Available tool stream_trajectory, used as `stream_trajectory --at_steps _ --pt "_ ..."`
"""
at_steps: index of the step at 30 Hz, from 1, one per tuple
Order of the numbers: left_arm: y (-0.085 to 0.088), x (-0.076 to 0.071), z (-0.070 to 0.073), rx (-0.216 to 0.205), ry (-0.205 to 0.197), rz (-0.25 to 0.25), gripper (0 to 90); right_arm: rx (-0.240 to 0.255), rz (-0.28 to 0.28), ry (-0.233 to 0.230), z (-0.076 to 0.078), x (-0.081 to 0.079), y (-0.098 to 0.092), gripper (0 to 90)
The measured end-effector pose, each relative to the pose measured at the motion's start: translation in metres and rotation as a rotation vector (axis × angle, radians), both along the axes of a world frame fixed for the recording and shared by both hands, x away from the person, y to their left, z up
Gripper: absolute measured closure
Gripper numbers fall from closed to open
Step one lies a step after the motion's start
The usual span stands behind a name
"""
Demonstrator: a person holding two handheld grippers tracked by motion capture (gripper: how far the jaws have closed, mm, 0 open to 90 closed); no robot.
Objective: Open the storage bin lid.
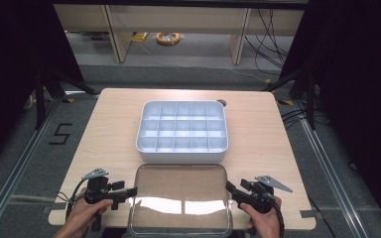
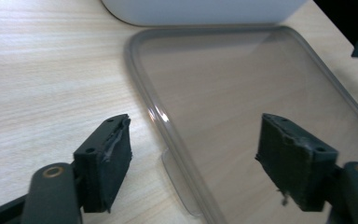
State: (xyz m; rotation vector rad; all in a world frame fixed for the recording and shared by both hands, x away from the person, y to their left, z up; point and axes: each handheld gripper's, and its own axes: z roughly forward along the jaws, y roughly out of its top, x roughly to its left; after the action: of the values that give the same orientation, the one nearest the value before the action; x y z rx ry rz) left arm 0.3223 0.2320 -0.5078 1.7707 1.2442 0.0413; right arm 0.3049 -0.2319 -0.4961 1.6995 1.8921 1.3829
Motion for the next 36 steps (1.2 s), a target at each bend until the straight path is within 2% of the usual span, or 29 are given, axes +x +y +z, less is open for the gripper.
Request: stream_trajectory --at_steps 2,4,5,9,10,13,15,16,22,24,25,28,30,31,33,35,36 --pt "-0.002 -0.001 0.001 0.009 -0.015 -0.009 22.9 -0.010 0.004 -0.008 0.000 0.000 0.001 32.3" --pt "-0.002 -0.001 0.002 0.015 -0.025 -0.017 21.7 0.004 0.001 0.002 0.002 -0.001 0.004 31.5" --pt "-0.004 -0.002 0.003 0.017 -0.040 -0.016 20.8 -0.028 0.023 -0.031 0.003 -0.001 0.004 30.2" --pt "-0.004 -0.004 0.005 0.018 -0.053 -0.024 18.7 -0.035 0.026 -0.010 0.007 -0.005 0.008 28.8" --pt "-0.005 -0.004 0.005 0.022 -0.056 -0.031 18.7 -0.067 0.041 -0.058 0.005 -0.004 0.006 28.7" --pt "-0.007 -0.005 0.006 0.024 -0.061 -0.038 18.0 -0.077 0.055 -0.048 0.007 -0.007 0.006 28.5" --pt "-0.007 -0.005 0.006 0.033 -0.071 -0.043 17.8 -0.070 0.065 -0.070 0.005 -0.006 0.007 28.5" --pt "-0.007 -0.005 0.006 0.033 -0.071 -0.043 17.3 -0.072 0.065 -0.060 0.006 -0.007 0.007 28.5" --pt "-0.010 -0.006 0.007 0.034 -0.066 -0.049 14.6 -0.080 0.082 -0.072 0.005 -0.009 0.011 28.5" --pt "-0.011 -0.007 0.007 0.044 -0.072 -0.060 14.6 -0.111 0.078 -0.058 0.006 -0.009 0.011 28.7" --pt "-0.011 -0.009 0.008 0.040 -0.068 -0.069 14.6 -0.084 0.070 -0.039 0.006 -0.011 0.013 28.7" --pt "-0.011 -0.011 0.007 0.037 -0.063 -0.075 14.6 -0.088 0.082 -0.067 0.005 -0.009 0.012 28.6" --pt "-0.010 -0.012 0.006 0.041 -0.058 -0.076 14.6 -0.105 0.096 -0.055 0.007 -0.011 0.013 28.4" --pt "-0.010 -0.014 0.007 0.042 -0.061 -0.079 14.6 -0.080 0.087 -0.031 0.008 -0.014 0.017 28.3" --pt "-0.010 -0.016 0.008 0.039 -0.064 -0.085 14.7 -0.108 0.092 -0.031 0.007 -0.014 0.018 28.4" --pt "-0.011 -0.017 0.008 0.033 -0.060 -0.084 14.7 -0.089 0.104 -0.018 0.008 -0.015 0.019 28.3" --pt "-0.011 -0.018 0.008 0.034 -0.061 -0.093 14.6 -0.113 0.124 -0.051 0.007 -0.013 0.017 28.2"
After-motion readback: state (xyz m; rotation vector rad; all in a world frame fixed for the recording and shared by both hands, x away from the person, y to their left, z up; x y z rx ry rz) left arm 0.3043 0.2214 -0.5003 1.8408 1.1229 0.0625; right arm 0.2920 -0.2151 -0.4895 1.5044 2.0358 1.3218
